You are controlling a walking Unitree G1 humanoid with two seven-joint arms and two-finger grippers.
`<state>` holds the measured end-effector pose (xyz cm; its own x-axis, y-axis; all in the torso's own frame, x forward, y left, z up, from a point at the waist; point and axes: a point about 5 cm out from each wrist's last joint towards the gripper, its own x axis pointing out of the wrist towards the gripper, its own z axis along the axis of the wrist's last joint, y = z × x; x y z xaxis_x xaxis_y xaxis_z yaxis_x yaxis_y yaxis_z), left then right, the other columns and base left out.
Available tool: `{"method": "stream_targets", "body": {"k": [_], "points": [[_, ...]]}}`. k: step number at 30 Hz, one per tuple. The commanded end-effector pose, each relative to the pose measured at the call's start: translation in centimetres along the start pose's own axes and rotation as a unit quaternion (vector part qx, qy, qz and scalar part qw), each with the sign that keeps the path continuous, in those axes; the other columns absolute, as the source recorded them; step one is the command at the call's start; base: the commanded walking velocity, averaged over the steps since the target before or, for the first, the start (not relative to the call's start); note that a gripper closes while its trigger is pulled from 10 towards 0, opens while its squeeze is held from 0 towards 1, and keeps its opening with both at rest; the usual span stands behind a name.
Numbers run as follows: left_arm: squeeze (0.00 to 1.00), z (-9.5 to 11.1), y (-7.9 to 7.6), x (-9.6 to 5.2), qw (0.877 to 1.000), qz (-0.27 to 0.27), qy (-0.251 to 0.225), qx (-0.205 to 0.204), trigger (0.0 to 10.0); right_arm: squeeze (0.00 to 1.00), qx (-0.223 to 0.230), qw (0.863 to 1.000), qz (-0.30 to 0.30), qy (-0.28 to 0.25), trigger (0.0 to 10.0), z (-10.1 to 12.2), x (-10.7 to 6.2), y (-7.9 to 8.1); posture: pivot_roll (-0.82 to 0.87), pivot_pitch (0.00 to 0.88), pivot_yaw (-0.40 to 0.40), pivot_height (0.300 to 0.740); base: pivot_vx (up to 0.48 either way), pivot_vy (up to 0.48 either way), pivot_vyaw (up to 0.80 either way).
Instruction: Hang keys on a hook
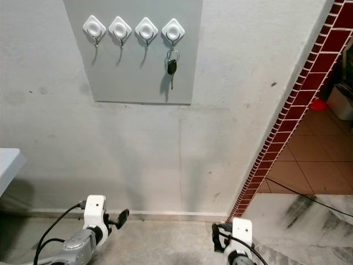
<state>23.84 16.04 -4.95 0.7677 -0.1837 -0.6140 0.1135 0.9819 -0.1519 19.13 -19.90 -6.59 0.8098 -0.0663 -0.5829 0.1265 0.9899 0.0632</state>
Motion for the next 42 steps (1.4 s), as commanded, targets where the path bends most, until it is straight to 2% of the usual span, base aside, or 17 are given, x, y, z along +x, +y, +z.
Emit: {"method": "stream_targets", "body": {"k": [1,3,6,7,15,18,22,27,33,34,38,42], "points": [[0.00,-0.8,0.3,-0.2,1.000,0.012,0.023,0.000,10.0,0.00,-0.012,0.999,-0.009,0.028,10.0,-0.8,-0.2,-0.2,-0.13,0.000,0.030,0.740,0.000,0.000,0.00],[0.00,-1.3,0.3,-0.3,0.999,0.017,0.037,0.000,10.0,0.00,-0.023,0.999,-0.017,0.045,10.0,-1.3,-0.4,-0.4,-0.13,0.000,0.032,0.740,0.000,0.000,0.00],[0.00,-2.3,0.4,-0.6,0.998,0.024,0.058,0.005,10.0,0.00,-0.015,0.997,-0.021,0.067,10.0,-2.0,-0.6,-0.4,-0.13,0.000,0.034,0.740,0.000,0.000,0.00],[0.00,-2.8,0.5,-0.8,0.997,0.028,0.069,0.006,10.0,0.00,-0.030,0.996,-0.017,0.079,10.0,-2.4,-0.7,-0.3,-0.12,0.000,0.034,0.740,0.000,0.000,0.00],[0.00,-4.7,0.8,-1.6,0.994,0.042,0.102,0.013,10.0,0.00,-0.052,0.989,-0.017,0.137,10.0,-4.7,-1.8,-0.3,-0.10,0.000,0.017,0.740,0.000,0.000,0.00],[0.00,-5.3,0.7,-1.8,0.992,0.050,0.111,0.015,10.0,0.00,-0.044,0.985,-0.023,0.165,10.0,-5.8,-2.5,-0.5,-0.08,0.000,-0.005,0.740,0.000,0.000,0.00],[0.00,-5.5,0.2,-1.7,0.991,0.052,0.119,0.002,10.0,0.00,-0.056,0.983,-0.014,0.175,10.0,-6.0,-2.6,-0.4,-0.07,0.000,-0.010,0.740,0.000,0.000,0.00],[0.00,-5.6,-1.2,-1.5,0.990,0.011,0.126,0.056,10.0,0.00,-0.054,0.983,-0.006,0.173,10.0,-5.7,-2.3,0.0,-0.07,0.000,-0.012,0.740,0.000,0.000,0.00],[0.00,-5.6,-1.2,-1.4,0.990,0.011,0.126,0.058,10.0,0.00,-0.060,0.985,0.007,0.164,10.0,-5.1,-1.7,0.8,-0.07,0.000,-0.003,0.740,0.000,0.000,0.00],[0.00,-5.6,-1.2,-1.5,0.991,0.012,0.126,0.052,10.0,0.00,-0.060,0.985,0.008,0.163,10.0,-5.0,-1.7,0.9,-0.07,0.000,-0.003,0.740,0.000,0.000,0.00],[0.00,-5.6,-1.1,-1.5,0.989,0.015,0.129,0.072,10.0,0.00,-0.074,0.983,0.008,0.165,10.0,-5.1,-1.8,0.9,-0.07,0.000,-0.003,0.740,0.000,0.000,0.00],[0.00,-5.7,-0.9,-1.6,0.989,0.017,0.130,0.070,10.0,0.00,-0.076,0.982,0.007,0.173,10.0,-5.6,-2.1,0.7,-0.06,0.000,-0.006,0.740,0.000,0.000,0.64]]}}
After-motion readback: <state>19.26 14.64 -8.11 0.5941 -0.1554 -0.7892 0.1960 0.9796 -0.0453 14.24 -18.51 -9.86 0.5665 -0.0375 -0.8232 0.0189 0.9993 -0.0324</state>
